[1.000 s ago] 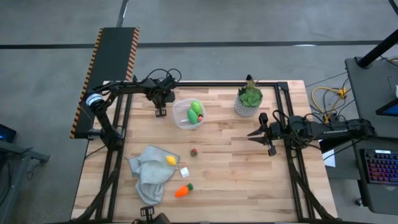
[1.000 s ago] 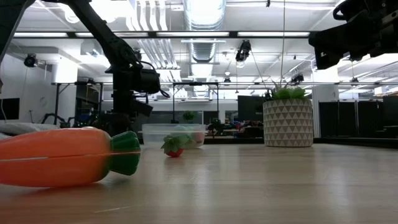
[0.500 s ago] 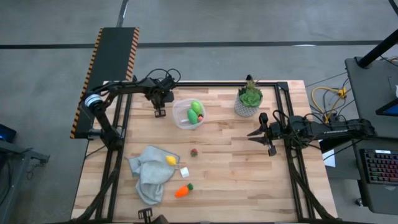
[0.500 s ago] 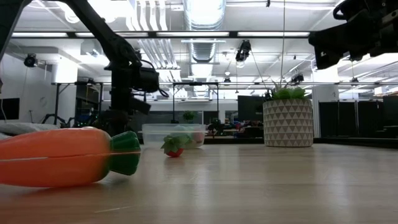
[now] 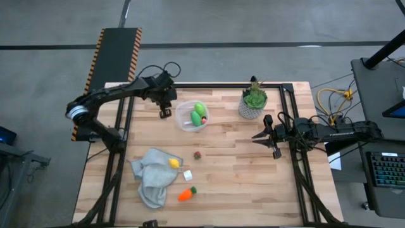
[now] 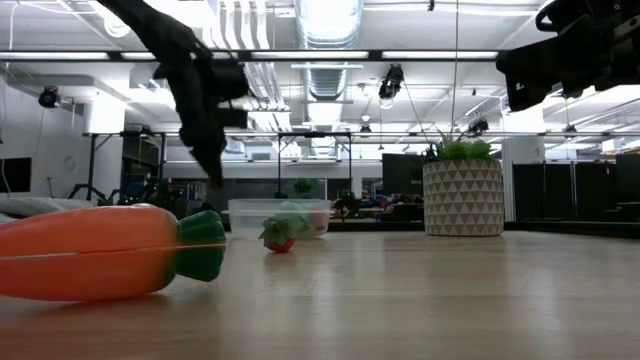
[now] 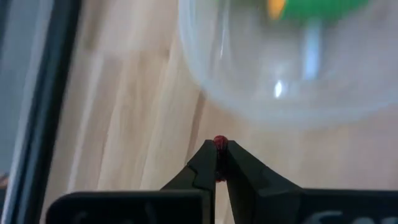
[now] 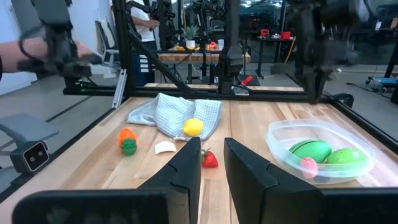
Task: Pick and placing Produce into tupperware
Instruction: Put the red cherry into the transparent bin
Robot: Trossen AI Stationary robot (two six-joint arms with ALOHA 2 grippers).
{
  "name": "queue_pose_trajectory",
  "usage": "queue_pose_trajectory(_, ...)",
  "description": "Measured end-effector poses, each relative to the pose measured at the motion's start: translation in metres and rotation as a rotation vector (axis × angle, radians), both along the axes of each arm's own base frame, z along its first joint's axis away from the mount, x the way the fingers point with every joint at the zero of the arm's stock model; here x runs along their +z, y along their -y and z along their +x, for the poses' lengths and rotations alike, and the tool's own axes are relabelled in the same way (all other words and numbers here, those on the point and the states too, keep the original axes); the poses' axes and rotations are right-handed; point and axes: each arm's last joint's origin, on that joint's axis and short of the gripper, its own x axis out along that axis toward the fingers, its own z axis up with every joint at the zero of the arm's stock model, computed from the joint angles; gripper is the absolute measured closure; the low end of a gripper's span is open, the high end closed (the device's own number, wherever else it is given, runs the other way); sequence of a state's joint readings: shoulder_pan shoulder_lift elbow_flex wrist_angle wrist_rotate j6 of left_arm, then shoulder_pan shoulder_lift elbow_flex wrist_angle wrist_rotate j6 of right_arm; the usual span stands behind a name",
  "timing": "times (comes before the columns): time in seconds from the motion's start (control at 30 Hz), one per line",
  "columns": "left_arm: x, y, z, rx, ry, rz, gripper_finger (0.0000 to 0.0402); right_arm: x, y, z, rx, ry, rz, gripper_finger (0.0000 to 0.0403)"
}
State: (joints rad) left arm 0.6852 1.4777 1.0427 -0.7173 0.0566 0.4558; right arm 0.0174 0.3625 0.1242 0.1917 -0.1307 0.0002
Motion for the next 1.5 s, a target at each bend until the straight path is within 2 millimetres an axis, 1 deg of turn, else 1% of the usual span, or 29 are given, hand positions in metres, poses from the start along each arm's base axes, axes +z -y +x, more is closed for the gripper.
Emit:
queue_pose_trajectory(0.1,0.022,0.009,-0.001,-0.039,0.155,0.01,0.04,0.0,0.0,0.0,0.0,0.0,0.0,0.0339)
queue_pose_trajectory(0.2,0.043,0.017,0.002,-0.107,0.372,-0.003,0.0401,0.0,0.0,0.0,0.0,0.0,0.0,0.0339)
queue_pose_trajectory(0.3,0.054,0.022,0.008,-0.18,0.537,0.018,0.0401,0.0,0.0,0.0,0.0,0.0,0.0,0.0339)
queue_pose_trajectory(0.37,0.055,0.024,0.012,-0.187,0.584,0.037,0.0401,0.0,0.0,0.0,0.0,0.0,0.0,0.0339)
queue_pose_trajectory(0.47,0.044,0.024,0.017,-0.195,0.589,0.035,0.0401,0.0,0.0,0.0,0.0,-0.002,0.0,0.0339)
queue_pose_trajectory(0.67,0.007,0.019,0.026,-0.176,0.487,-0.047,0.0401,0.0,0.0,0.0,0.0,-0.004,0.0,0.0339)
queue_pose_trajectory(0.97,-0.026,0.008,0.039,-0.127,0.366,-0.063,0.0401,0.0,0.0,0.0,0.0,-0.004,0.0,0.0339)
queue_pose_trajectory(1.07,-0.03,0.006,0.04,-0.114,0.346,-0.056,0.0398,0.0,0.0,0.0,0.0,-0.004,0.001,0.0339)
queue_pose_trajectory(1.2,-0.03,0.006,0.04,-0.112,0.344,-0.054,0.0381,0.0,0.0,0.0,0.0,-0.006,0.006,0.0339)
queue_pose_trajectory(1.5,-0.029,0.006,0.039,-0.102,0.343,-0.047,0.0309,-0.001,0.0,0.0,0.0,-0.009,0.007,0.0339)
